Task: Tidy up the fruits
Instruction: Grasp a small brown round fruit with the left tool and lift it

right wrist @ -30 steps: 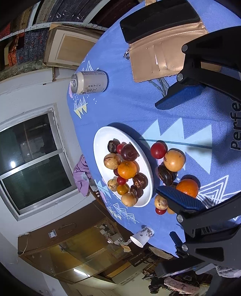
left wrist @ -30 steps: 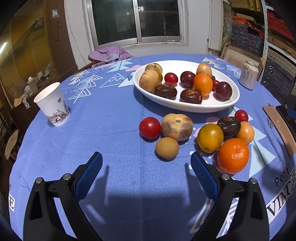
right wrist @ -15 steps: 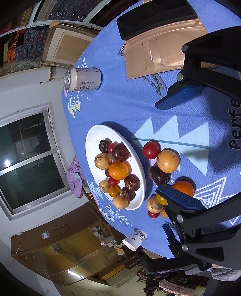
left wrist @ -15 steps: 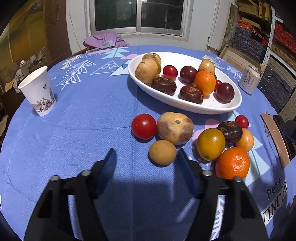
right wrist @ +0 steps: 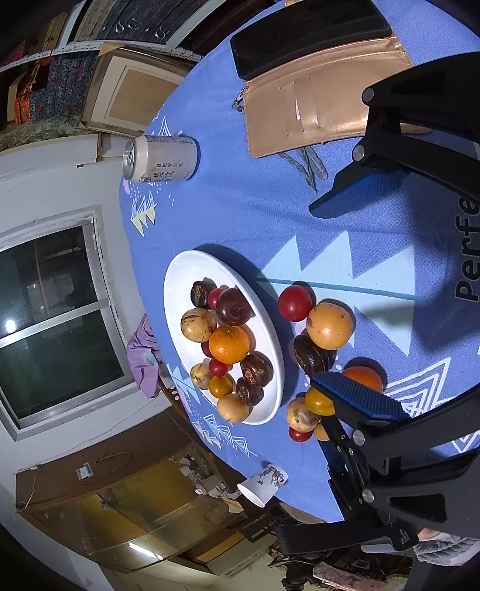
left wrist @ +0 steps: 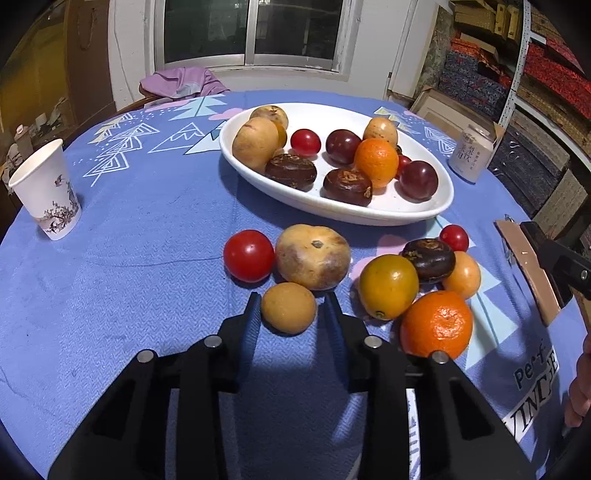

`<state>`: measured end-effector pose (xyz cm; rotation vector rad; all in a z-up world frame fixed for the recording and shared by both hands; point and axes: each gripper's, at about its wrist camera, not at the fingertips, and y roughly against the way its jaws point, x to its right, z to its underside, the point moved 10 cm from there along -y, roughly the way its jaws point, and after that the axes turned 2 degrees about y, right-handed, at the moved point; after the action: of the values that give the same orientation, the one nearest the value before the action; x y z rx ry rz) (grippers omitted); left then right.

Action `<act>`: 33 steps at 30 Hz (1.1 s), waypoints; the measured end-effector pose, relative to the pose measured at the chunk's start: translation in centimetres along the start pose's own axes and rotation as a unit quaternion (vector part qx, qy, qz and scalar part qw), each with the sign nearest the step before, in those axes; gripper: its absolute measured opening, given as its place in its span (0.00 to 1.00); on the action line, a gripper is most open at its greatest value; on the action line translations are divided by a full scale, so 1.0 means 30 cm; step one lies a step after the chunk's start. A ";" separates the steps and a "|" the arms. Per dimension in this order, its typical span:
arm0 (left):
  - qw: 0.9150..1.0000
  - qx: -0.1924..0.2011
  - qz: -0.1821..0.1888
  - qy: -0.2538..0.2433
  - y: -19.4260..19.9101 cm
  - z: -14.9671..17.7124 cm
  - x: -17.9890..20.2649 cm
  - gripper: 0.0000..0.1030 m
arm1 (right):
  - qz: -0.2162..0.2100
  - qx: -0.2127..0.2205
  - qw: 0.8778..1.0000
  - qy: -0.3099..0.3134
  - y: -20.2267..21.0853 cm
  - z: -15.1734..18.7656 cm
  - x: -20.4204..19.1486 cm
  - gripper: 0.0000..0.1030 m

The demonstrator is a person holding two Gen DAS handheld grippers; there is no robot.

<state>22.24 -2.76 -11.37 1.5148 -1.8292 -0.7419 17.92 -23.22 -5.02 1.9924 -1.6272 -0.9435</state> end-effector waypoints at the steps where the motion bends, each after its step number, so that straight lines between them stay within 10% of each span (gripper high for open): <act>1: 1.000 0.000 0.001 0.000 0.000 -0.001 0.002 0.34 | 0.000 -0.001 1.000 0.000 -0.001 0.001 0.002 0.84; 19: 0.998 0.017 -0.055 0.030 0.140 0.086 -0.142 0.28 | 0.002 -0.004 1.000 -0.001 -0.020 0.004 0.033 0.84; 33: 0.997 -0.005 -0.074 0.030 0.098 0.119 -0.155 0.28 | -0.011 -0.001 0.981 0.194 -0.038 0.132 -0.265 0.82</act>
<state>18.25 2.42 -11.94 1.6619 -1.6802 -0.7639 15.15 -14.86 -6.57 2.0395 -1.3873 -0.5169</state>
